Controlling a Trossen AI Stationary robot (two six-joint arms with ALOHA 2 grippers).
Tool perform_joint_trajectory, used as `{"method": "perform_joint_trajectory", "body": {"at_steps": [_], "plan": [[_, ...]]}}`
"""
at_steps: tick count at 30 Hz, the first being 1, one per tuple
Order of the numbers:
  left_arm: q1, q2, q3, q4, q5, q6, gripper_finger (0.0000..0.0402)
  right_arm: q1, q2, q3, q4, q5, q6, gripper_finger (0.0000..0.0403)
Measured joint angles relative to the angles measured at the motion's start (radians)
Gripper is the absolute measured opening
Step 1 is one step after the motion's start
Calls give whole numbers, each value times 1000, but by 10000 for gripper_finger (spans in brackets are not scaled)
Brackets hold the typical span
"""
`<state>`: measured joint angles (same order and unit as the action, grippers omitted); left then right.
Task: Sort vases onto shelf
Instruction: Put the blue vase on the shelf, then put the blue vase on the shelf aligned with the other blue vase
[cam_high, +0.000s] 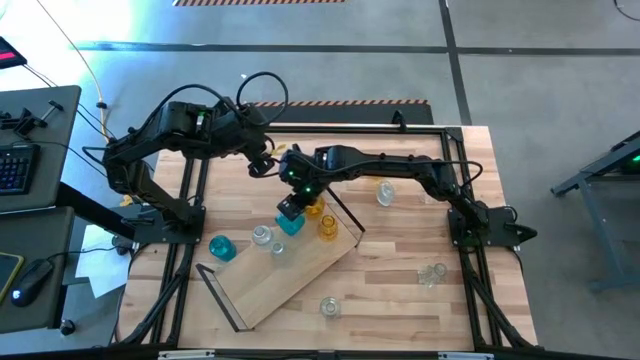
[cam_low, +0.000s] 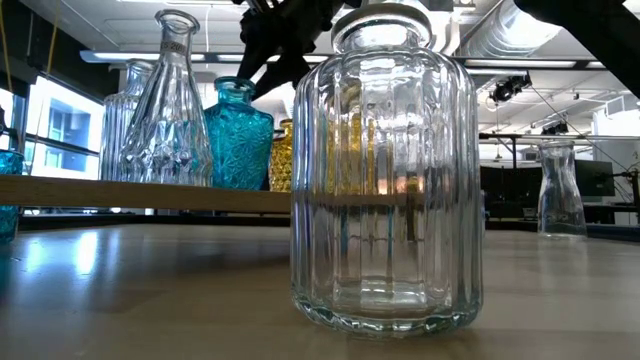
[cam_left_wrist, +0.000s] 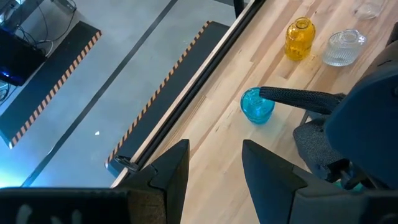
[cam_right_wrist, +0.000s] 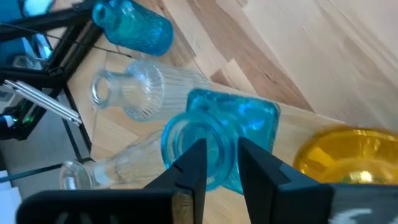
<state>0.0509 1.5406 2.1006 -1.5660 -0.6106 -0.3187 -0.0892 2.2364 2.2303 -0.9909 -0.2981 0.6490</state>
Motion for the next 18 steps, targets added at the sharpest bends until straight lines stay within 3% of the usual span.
{"method": "perform_joint_trajectory", "body": {"at_steps": [8, 18], "plan": [[-1, -4, 2, 4, 2, -3, 140, -1, -1, 36, 12, -16, -44, 73], [0, -5, 2, -2, 31, 2, 140, -13, -32, 121, -60, 74, -216, 73]]}}
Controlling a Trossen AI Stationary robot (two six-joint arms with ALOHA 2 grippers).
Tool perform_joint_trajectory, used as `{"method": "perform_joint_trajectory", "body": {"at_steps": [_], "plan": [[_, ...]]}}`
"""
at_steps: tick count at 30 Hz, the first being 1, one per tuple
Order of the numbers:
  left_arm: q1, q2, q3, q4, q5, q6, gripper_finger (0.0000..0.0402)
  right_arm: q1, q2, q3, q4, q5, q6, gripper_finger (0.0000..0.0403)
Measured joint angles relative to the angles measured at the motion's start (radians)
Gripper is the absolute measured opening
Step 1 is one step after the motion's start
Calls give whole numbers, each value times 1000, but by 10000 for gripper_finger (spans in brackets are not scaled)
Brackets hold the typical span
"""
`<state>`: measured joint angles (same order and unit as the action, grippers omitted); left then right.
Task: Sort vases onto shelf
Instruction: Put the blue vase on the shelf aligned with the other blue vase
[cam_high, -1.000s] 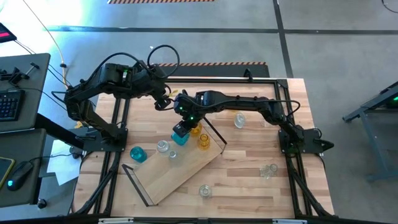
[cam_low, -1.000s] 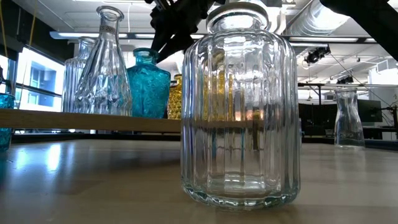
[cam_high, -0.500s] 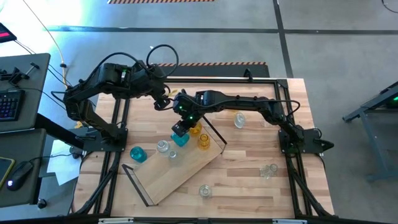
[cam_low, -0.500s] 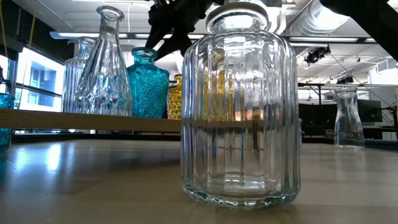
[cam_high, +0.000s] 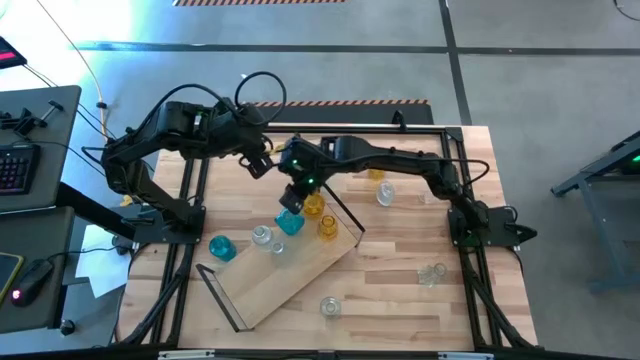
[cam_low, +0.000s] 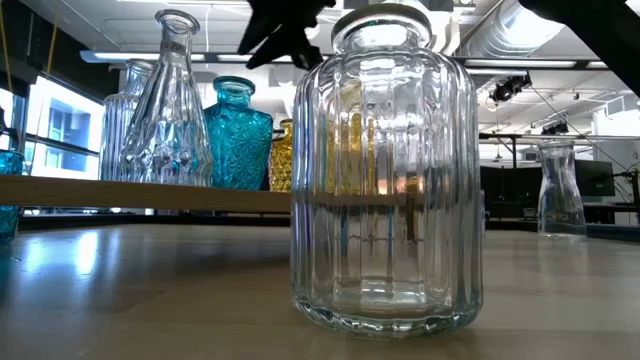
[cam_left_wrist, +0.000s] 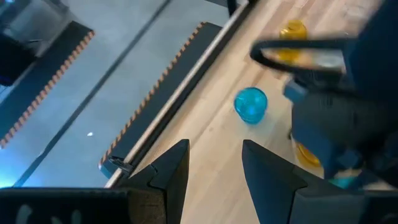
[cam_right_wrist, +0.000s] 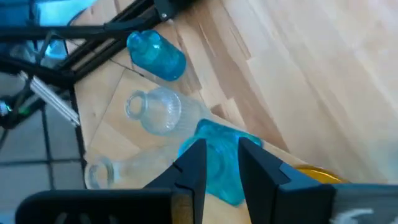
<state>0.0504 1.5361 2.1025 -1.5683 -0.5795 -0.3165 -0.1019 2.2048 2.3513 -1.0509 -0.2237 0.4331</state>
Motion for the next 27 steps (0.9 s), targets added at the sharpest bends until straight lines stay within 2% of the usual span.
{"method": "perform_joint_trajectory", "body": {"at_steps": [3, 7, 11, 14, 19, 23, 27], "plan": [[-1, -12, 0, 1, 49, 17, 140, -21, -32, -1, -84, 56, -93, 73], [-5, -15, -4, 15, 44, 6, 140, -47, -70, -1, -174, 160, -254, 73], [19, -16, -4, 32, 43, 1, 140, -57, -114, -1, -227, 322, -391, 73], [51, -15, -9, 36, 85, -27, 140, -57, -135, -2, -239, 414, -482, 73], [90, -37, -118, 59, 170, -82, 140, -72, -144, -6, -267, 443, -557, 73], [94, -67, -214, 94, 194, -147, 140, -87, -142, -6, -290, 439, -572, 73], [83, -72, -235, 93, 221, -208, 140, -103, -132, -6, -301, 436, -598, 73]]}}
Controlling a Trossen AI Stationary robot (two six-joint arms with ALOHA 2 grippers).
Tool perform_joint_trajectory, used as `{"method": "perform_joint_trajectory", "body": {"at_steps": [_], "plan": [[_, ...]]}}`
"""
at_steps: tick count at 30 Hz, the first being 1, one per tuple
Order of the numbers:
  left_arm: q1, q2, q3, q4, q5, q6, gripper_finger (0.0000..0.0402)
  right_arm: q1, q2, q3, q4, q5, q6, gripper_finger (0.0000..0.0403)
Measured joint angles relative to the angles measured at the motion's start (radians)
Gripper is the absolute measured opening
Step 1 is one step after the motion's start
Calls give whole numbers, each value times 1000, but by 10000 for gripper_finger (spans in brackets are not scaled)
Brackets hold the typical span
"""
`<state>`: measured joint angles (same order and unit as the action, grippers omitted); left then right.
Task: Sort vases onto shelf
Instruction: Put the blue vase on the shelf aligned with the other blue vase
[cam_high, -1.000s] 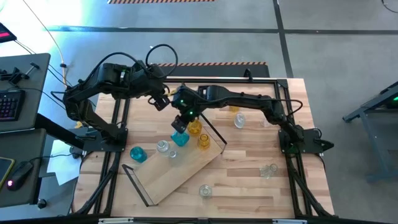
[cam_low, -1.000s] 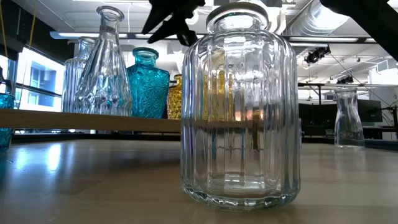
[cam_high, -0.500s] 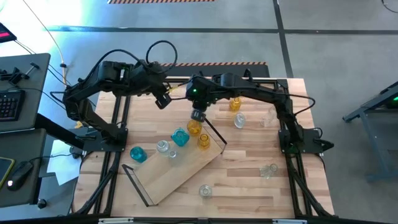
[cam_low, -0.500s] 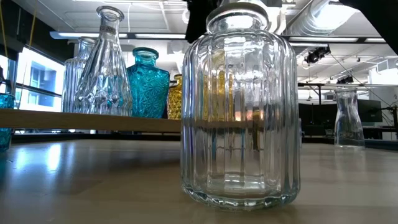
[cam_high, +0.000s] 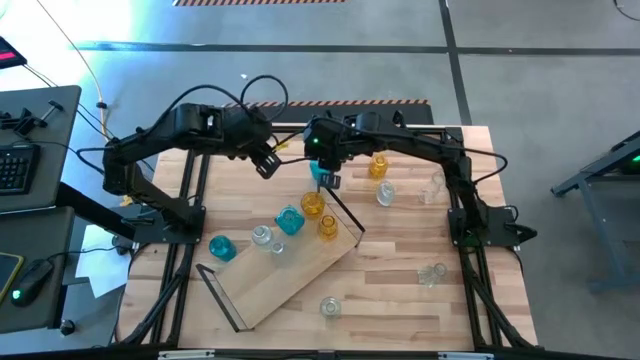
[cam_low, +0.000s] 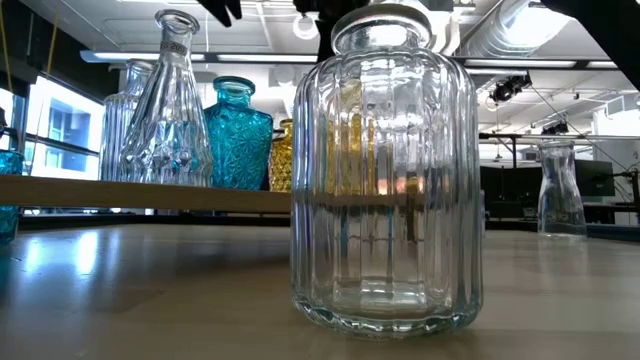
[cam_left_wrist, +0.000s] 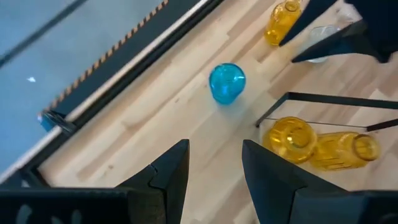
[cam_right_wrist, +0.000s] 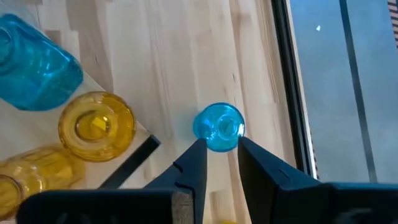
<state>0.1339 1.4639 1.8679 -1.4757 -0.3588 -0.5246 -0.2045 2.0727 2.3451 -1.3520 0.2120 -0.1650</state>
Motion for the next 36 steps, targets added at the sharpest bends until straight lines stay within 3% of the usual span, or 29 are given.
{"method": "perform_joint_trajectory", "body": {"at_steps": [15, 20, 31, 36], "plan": [[-158, 1, 0, -12, -24, -260, 140, 4, 0, 2, -2, 41, -7, 73], [-142, 23, -3, 78, -49, -146, 140, 28, -17, 4, -37, 60, 31, 73], [50, 49, -2, 450, -44, 131, 140, 46, -164, 4, -192, 134, 265, 73], [131, 50, -3, 600, 18, 257, 140, 57, -191, 4, -214, 162, 350, 73]]}}
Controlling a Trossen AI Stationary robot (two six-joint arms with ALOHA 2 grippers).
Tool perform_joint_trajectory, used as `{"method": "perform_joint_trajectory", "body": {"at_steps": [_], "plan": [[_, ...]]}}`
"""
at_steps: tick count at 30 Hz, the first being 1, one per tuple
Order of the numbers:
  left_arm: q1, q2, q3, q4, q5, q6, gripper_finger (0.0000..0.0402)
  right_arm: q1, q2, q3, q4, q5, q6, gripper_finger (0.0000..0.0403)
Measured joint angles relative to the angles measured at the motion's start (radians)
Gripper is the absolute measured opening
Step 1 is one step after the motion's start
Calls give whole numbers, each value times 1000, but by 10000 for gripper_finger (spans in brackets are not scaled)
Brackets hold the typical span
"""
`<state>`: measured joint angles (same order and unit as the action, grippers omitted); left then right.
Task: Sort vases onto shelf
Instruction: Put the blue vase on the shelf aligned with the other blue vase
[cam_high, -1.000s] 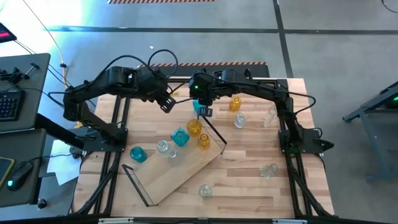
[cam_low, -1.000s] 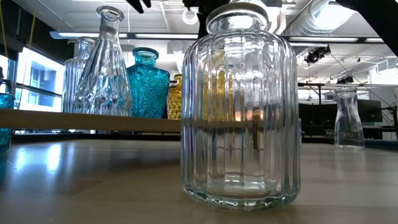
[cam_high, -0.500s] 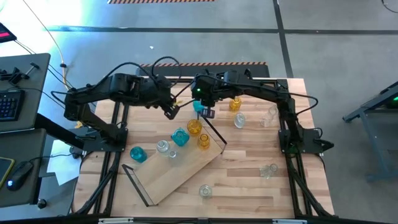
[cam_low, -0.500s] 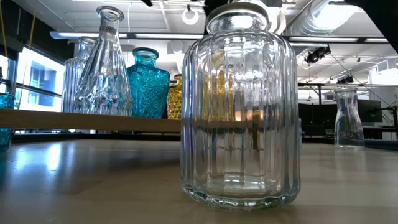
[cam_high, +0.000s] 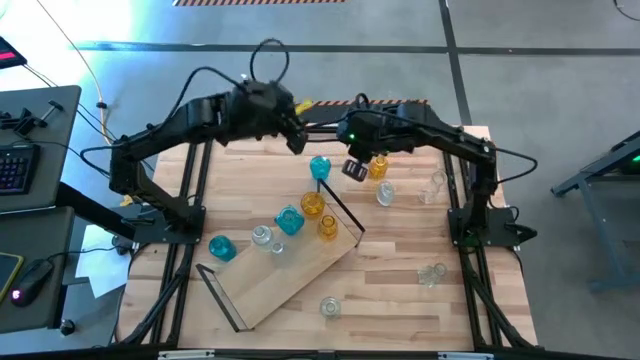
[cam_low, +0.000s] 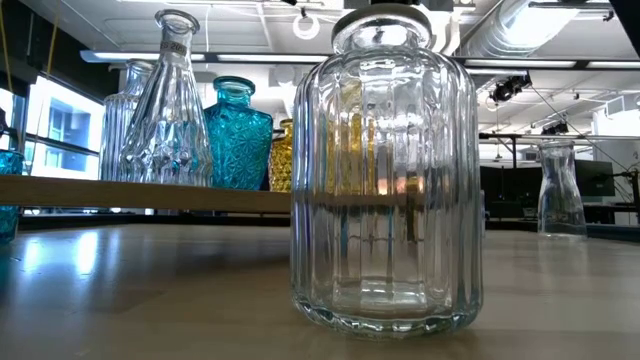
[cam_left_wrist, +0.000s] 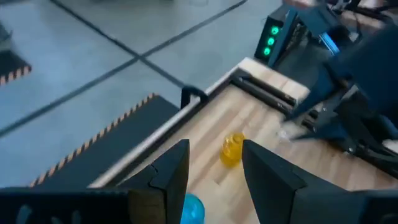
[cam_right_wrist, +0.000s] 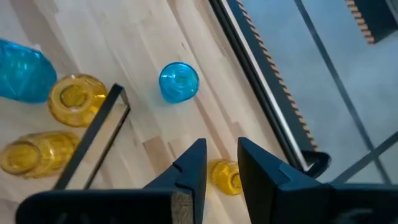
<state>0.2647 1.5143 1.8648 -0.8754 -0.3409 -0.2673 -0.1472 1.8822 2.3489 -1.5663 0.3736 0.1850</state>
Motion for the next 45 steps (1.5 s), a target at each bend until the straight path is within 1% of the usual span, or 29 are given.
{"method": "perform_joint_trajectory", "body": {"at_steps": [4, 6, 9, 11, 16, 20, 23, 25, 27, 29, 34, 36, 38, 42, 45], "plan": [[52, 15, 1, 52, 27, 47, 140, 3, -8, 0, -6, 5, 45, 73], [85, 32, 1, 54, 64, 55, 140, 4, -9, 0, -13, 19, 51, 73], [128, 63, 4, 52, 123, 61, 140, 3, -9, -2, -18, 70, 51, 73], [152, 87, 5, 48, 131, 63, 140, 0, -8, -3, -22, 94, 49, 73], [213, 125, 5, 40, 157, 67, 140, -34, -4, -34, -7, 113, 44, 73], [216, 127, -2, 32, 214, 60, 140, -63, -8, -78, 1, 111, 72, 73], [189, 110, -2, 66, 216, 40, 140, -87, -36, -94, 6, 124, 70, 73], [166, 106, 2, 103, 196, 22, 140, -99, -62, -97, 6, 125, 44, 73], [156, 106, 2, 111, 174, 16, 140, -105, -67, -98, 8, 83, 14, 73], [160, 107, 0, 139, 168, 17, 140, -107, -67, -100, 21, 6, -16, 73], [160, 128, 0, 287, 172, 16, 140, -107, -99, -100, 34, -204, -73, 73], [159, 130, 0, 345, 174, 15, 140, -97, -109, -100, 57, -271, -90, 73], [159, 130, 0, 382, 167, 24, 140, -82, -79, -93, 94, -330, -111, 73], [167, 130, -2, 404, 58, 69, 140, -37, 33, -98, 248, -474, -142, 73], [180, 130, -2, 411, 50, 67, 140, -10, 61, -97, 356, -581, -138, 73]]}}
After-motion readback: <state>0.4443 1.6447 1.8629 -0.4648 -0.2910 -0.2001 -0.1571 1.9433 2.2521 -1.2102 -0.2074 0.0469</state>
